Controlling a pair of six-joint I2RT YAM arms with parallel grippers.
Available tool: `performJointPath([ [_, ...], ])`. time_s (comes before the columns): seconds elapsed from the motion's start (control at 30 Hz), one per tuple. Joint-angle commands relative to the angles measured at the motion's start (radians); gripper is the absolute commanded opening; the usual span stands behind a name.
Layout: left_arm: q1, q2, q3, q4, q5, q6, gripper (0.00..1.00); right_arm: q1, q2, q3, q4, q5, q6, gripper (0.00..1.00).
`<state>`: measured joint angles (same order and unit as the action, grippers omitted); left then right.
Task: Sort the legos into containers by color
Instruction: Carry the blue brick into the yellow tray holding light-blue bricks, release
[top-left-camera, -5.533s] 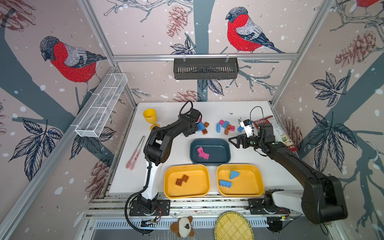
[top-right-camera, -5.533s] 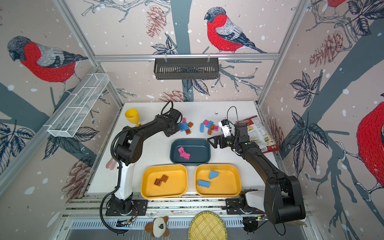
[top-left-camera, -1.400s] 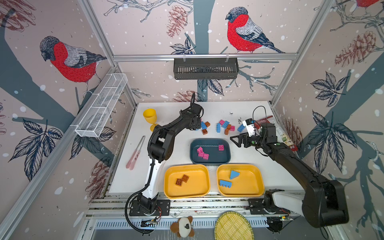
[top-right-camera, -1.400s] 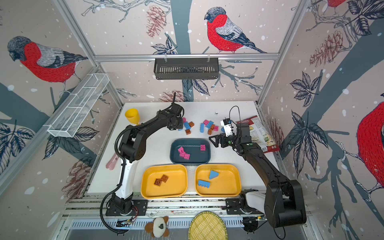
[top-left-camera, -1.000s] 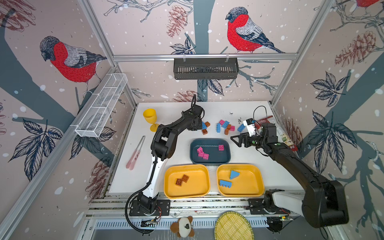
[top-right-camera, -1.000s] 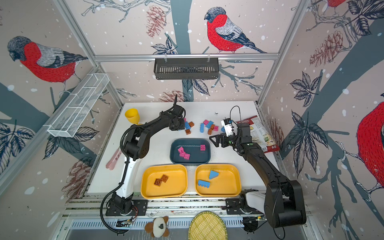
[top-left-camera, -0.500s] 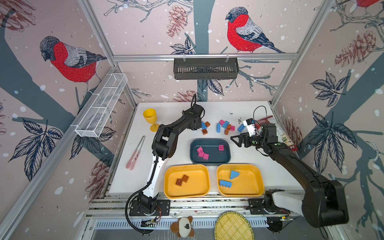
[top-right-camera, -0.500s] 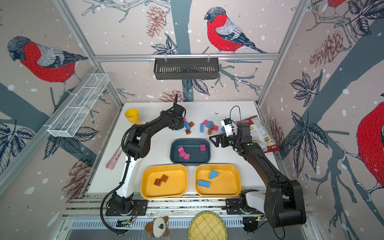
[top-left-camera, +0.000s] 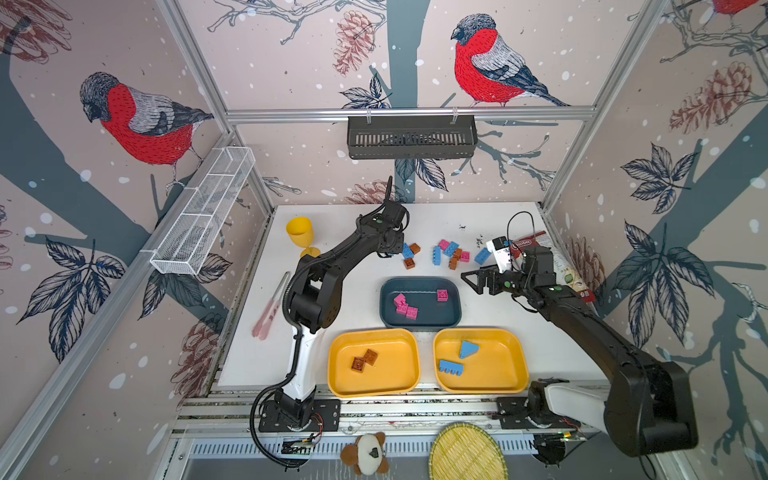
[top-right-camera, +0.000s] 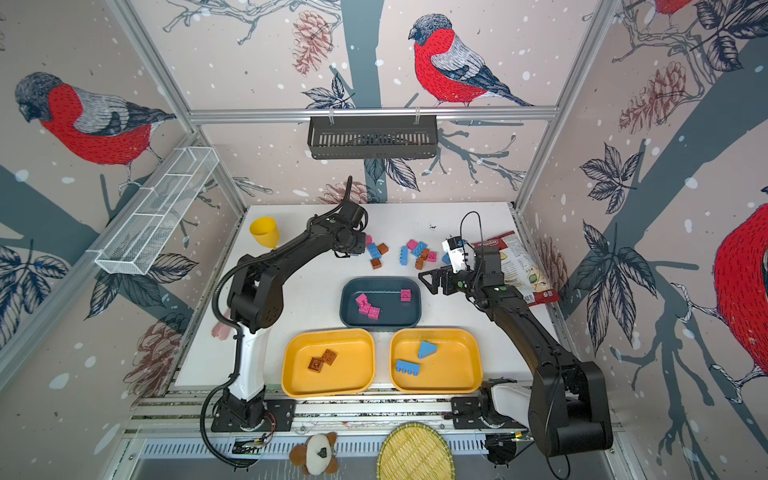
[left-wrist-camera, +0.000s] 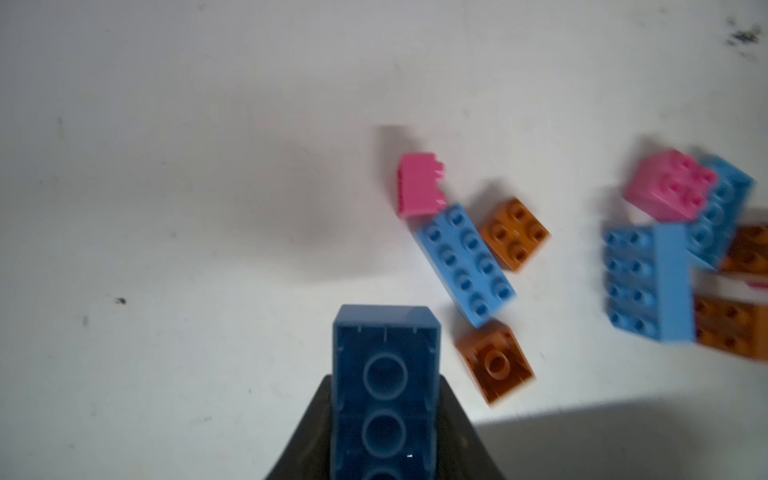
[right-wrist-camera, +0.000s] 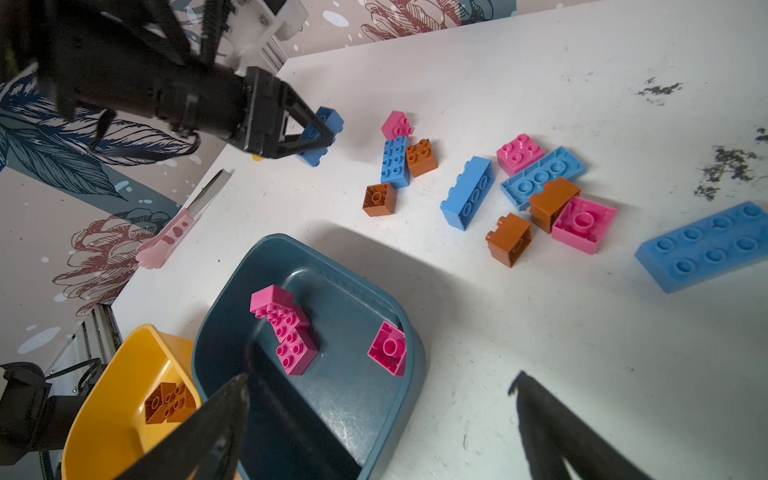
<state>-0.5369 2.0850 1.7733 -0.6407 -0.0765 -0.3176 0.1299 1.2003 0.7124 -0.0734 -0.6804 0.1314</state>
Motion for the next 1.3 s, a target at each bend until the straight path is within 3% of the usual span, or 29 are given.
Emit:
performJointPath([
  [0.0, -0.043, -0.102, -0.084, 0.013, 0.101, 0.1, 0.22, -0.004, -0.013, 0.008, 0.016, -0.009, 0.007, 1.0],
  [0.33, -0.302, -0.393, -0.354, 0.096, 0.289, 0.231, 0.21, -0.019, -0.036, 0.016, -0.017, 0.039, 0.004, 1.0],
  [0.63, -0.465, -0.404, -0.49, 0.144, 0.337, 0.31, 0.18, -0.029, -0.074, -0.007, -0.039, 0.082, -0.006, 0.99],
  [0.9, -0.492, -0.373, -0.55, 0.24, 0.429, 0.36, 0.19, -0.031, -0.092, -0.016, -0.055, 0.072, -0.006, 0.99],
  [0.97, -0.492, -0.354, -0.552, 0.239, 0.429, 0.376, 0.23, -0.03, -0.101, -0.022, -0.055, 0.071, -0.003, 1.0],
  [1.17, -0.49, -0.363, -0.52, 0.24, 0.397, 0.386, 0.57, -0.029, -0.119, -0.028, -0.063, 0.074, -0.004, 1.0],
  [1.27, -0.469, -0.386, -0.502, 0.235, 0.386, 0.388, 0.65, -0.03, -0.119, -0.027, -0.063, 0.075, -0.003, 0.99],
])
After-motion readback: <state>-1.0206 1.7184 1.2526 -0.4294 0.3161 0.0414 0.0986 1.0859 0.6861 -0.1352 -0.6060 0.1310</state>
